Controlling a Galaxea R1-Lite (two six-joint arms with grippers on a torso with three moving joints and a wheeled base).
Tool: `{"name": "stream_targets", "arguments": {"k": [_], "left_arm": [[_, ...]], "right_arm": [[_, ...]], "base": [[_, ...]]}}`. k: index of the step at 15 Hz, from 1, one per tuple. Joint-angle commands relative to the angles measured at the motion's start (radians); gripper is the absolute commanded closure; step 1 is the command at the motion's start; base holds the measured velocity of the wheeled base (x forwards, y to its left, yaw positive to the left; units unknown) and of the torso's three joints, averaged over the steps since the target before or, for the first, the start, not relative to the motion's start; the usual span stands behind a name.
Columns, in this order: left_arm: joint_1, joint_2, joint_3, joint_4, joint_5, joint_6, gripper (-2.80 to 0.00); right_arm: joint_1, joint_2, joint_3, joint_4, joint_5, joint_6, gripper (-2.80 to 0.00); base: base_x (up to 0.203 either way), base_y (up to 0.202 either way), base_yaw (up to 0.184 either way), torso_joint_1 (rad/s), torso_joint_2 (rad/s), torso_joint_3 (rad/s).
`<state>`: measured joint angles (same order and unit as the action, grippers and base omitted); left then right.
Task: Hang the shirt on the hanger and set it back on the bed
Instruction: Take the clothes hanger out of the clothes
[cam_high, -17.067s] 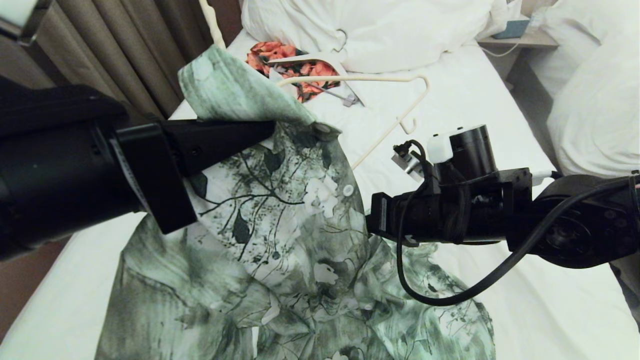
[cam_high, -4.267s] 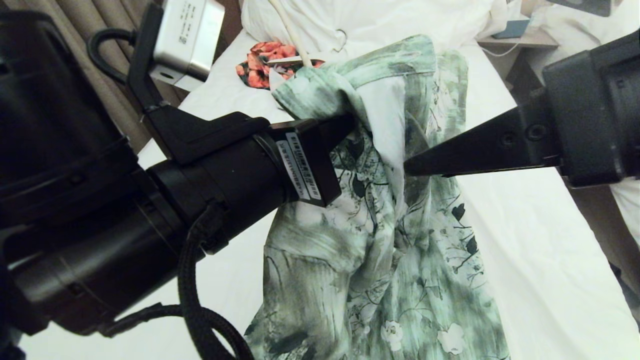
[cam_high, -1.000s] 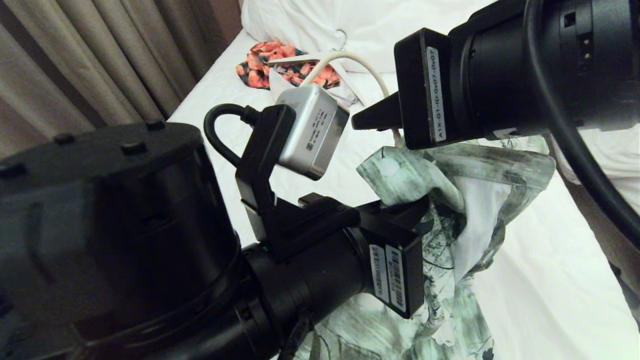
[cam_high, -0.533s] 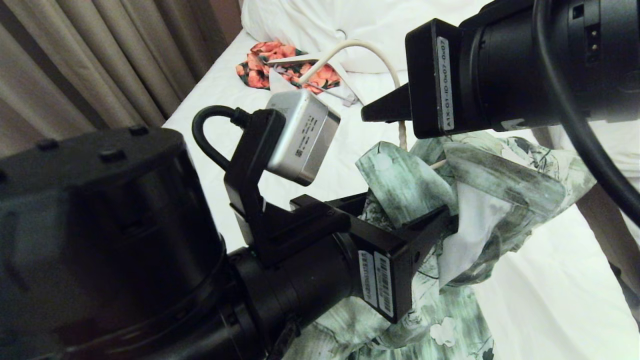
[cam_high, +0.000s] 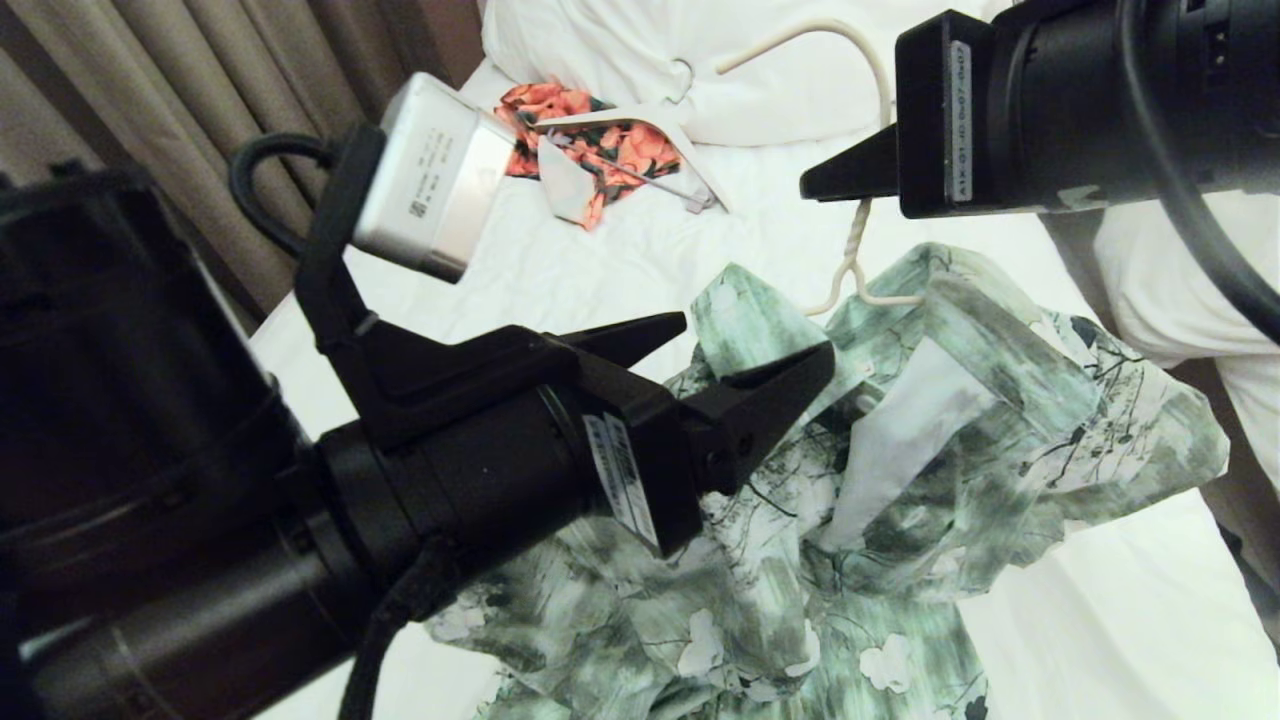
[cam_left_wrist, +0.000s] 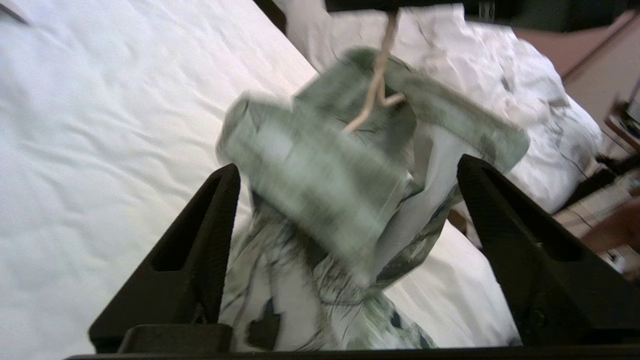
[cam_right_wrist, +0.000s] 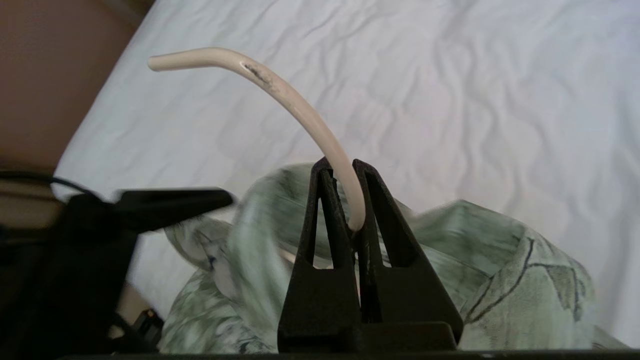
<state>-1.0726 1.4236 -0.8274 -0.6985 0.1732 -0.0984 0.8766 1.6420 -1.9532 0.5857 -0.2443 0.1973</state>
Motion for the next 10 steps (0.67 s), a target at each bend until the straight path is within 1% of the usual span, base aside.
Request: {"name": "stream_targets", "arguments": {"k": [1,4,5,8,10], "left_arm": [[0.031,-0.037,-0.005,-0.004,0.0,0.007,-2.8],[0.045,-0.054,-0.007,-0.004,0.0,0.023,-2.8],[0.055,-0.061,-0.007,-0.004,0.0,0.038,0.0],[0.111,-0.101,-0.026,-0.003,-0.01,0.046,0.0],[0.166,-0.134,-0.034,0.001,-0.052,0.048,0.0]], "right_arm": [[-0.027,-0.008,0.001,0.003,-0.001,-0.001,0.0],[-0.061,0.001,0.002,0.003,-0.001,-0.001,0.0],[-0.061,0.005,0.002,0.001,-0.001,-0.001,0.0],[-0.061,0.027,0.005,-0.067,0.0,-0.004,0.0],[-0.062,0.044,0.005,-0.076,-0.001,-0.026,0.0]], "base": [[0.0,0.0,0.0,0.0,0.0,0.0],[0.0,0.0,0.0,0.0,0.0,0.0],[0.0,0.0,0.0,0.0,0.0,0.0],[0.0,0.0,0.0,0.0,0.0,0.0],[0.0,0.0,0.0,0.0,0.0,0.0]]}}
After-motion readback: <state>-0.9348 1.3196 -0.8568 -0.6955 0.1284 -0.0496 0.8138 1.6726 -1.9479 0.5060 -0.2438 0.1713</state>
